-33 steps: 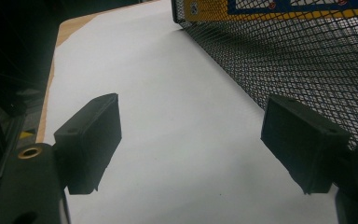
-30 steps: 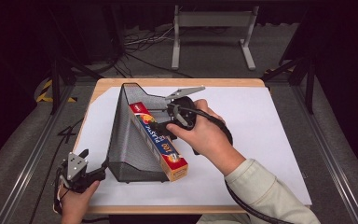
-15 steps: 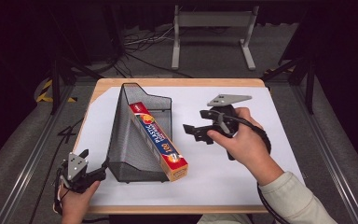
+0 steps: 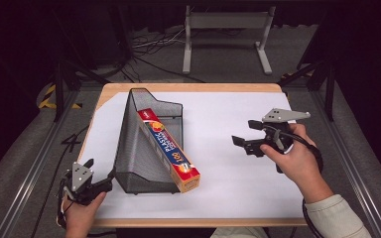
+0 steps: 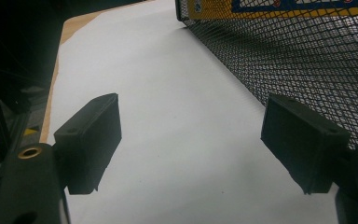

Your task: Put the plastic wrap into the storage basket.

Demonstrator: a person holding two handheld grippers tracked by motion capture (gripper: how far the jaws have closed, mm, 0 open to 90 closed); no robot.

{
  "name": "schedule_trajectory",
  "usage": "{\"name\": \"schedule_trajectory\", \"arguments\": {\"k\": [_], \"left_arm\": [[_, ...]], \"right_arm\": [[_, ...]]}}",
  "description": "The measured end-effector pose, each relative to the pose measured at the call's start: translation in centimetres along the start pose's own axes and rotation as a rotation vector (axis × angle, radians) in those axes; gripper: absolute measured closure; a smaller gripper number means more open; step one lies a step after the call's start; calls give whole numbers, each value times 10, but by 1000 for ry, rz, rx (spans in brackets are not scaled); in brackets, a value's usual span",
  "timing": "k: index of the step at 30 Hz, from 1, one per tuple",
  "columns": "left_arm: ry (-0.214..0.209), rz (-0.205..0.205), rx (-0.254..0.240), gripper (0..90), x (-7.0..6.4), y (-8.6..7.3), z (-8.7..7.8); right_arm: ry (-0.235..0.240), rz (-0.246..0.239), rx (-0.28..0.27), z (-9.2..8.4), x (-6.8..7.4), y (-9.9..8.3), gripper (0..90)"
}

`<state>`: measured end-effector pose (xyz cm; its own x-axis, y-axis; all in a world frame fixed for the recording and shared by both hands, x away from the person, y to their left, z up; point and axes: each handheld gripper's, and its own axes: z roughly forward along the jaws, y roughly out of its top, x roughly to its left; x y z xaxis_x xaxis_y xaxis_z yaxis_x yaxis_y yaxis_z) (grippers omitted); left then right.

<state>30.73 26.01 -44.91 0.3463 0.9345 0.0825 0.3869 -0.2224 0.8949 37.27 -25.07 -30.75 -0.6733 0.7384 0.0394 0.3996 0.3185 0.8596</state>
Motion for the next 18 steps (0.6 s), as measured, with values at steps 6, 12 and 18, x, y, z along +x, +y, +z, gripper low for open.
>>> {"name": "schedule_trajectory", "arguments": {"k": [6,12,18], "left_arm": [[2,3,2,206,0,0,0],[5,3,3,204,0,-1,0],[-2,3,6,201,0,-1,1]], "right_arm": [[-18,15,34,6,-23,-37,175],[-41,38,35,15,-36,-73,167],[-51,60,61,20,-44,-110,167]]}}
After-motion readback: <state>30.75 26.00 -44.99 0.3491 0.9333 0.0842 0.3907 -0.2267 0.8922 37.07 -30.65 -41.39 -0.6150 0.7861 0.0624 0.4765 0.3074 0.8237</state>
